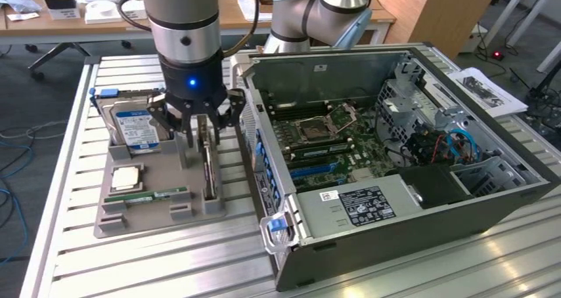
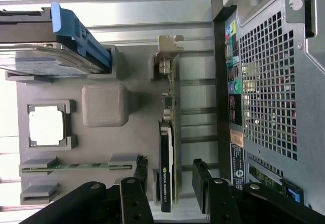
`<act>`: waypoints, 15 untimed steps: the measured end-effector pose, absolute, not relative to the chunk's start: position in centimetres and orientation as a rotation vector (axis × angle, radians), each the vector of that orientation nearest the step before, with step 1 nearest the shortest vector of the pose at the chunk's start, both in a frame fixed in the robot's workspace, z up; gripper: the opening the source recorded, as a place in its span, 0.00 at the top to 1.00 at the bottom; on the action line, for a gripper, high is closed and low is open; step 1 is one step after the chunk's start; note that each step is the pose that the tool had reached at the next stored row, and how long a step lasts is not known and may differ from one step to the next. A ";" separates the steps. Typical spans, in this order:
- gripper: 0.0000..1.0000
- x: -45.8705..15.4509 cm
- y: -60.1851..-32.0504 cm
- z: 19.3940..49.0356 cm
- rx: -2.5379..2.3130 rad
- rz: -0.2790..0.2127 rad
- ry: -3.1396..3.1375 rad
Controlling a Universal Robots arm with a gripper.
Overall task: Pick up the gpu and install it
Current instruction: 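Pick up the gpu and move the gpu toward the slot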
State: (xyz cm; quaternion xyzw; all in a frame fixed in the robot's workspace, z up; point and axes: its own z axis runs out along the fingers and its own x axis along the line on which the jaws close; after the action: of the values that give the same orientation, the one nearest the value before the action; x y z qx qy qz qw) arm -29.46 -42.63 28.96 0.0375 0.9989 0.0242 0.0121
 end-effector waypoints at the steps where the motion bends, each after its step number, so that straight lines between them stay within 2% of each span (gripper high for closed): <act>1: 0.51 -29.4 -42.6 28.8 0.117 0.076 3.114; 15: 0.51 -29.4 -42.6 26.3 0.117 0.076 3.114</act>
State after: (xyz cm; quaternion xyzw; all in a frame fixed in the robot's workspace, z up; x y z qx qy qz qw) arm -29.38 -42.63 26.33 0.0374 0.9989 0.0242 0.0120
